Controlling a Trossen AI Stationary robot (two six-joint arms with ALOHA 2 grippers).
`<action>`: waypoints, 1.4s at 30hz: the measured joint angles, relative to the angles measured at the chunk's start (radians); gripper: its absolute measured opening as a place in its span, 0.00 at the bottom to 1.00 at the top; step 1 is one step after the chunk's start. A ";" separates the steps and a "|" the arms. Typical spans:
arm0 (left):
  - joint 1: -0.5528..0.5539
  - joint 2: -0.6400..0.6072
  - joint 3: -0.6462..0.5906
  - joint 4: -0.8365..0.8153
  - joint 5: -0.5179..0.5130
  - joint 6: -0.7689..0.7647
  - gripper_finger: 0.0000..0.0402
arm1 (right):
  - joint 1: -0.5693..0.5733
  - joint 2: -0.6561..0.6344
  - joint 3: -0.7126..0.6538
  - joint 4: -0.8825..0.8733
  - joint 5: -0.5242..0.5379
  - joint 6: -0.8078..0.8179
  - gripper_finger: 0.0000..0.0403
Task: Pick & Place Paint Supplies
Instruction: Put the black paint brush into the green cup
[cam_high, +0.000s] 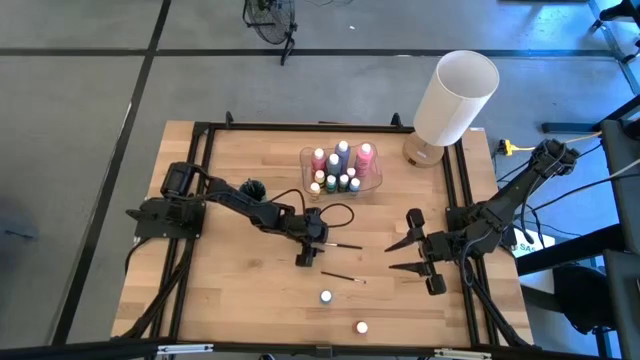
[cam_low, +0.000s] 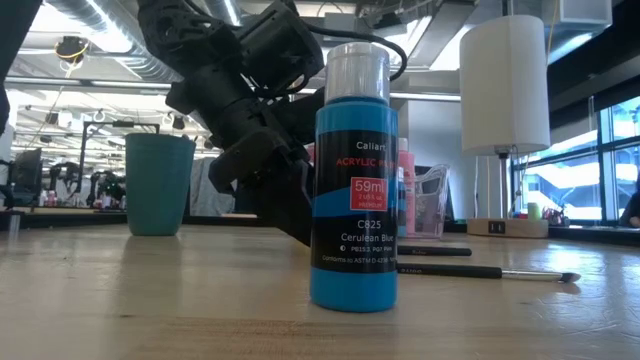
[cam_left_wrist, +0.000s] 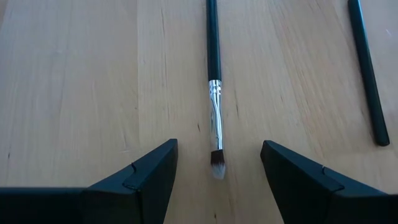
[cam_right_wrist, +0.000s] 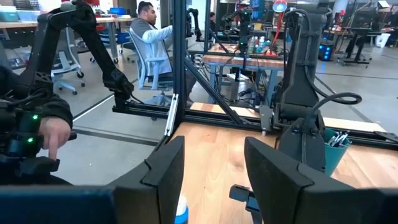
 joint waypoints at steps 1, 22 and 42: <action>0.000 0.000 0.000 -0.003 0.000 0.000 0.58 | 0.000 0.000 0.000 0.000 -0.002 0.000 0.42; 0.000 -0.002 0.001 -0.016 0.000 -0.006 0.39 | 0.000 0.000 0.000 0.014 -0.002 0.000 0.42; 0.000 -0.002 0.000 -0.008 0.000 -0.006 0.22 | 0.000 0.000 0.000 0.020 -0.002 0.000 0.42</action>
